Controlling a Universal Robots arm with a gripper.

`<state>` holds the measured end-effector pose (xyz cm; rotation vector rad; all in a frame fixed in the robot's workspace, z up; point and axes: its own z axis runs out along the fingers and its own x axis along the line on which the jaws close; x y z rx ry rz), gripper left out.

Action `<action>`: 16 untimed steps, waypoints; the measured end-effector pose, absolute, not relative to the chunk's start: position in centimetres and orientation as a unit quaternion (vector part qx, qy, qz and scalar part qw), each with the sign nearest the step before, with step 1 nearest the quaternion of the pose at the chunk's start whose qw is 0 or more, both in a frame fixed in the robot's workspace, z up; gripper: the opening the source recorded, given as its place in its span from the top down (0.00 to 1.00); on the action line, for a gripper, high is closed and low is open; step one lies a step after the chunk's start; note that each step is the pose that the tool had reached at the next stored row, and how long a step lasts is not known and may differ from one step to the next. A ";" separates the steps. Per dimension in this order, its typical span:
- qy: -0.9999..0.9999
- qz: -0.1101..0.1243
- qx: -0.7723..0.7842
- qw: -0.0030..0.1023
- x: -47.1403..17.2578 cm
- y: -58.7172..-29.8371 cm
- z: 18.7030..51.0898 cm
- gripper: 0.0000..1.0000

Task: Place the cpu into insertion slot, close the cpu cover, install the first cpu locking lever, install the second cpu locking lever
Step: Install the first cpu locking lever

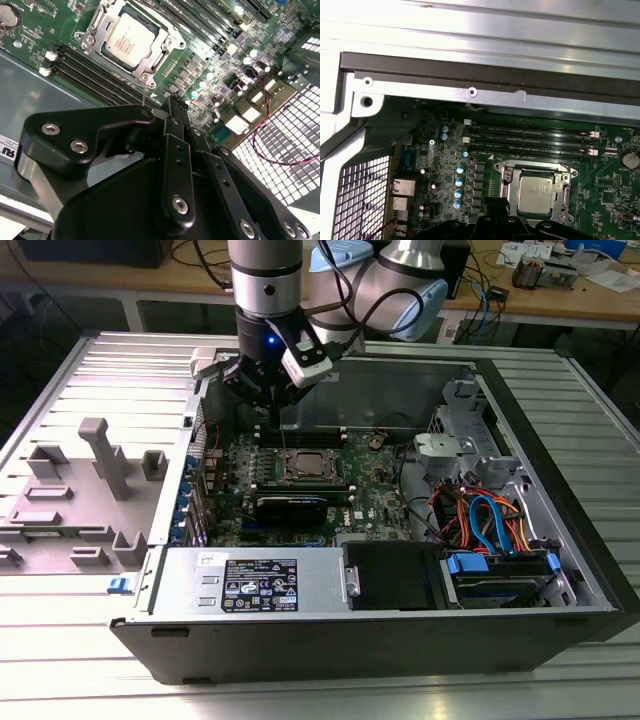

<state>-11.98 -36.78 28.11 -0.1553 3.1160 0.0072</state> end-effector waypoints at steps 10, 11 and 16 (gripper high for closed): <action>0.999 0.002 -0.050 0.011 -12.4 -36.8 28.1 0.89; 0.999 0.002 -0.050 0.011 -12.5 -36.8 28.1 0.89; 0.999 0.003 -0.048 0.011 -12.5 -36.0 27.2 0.89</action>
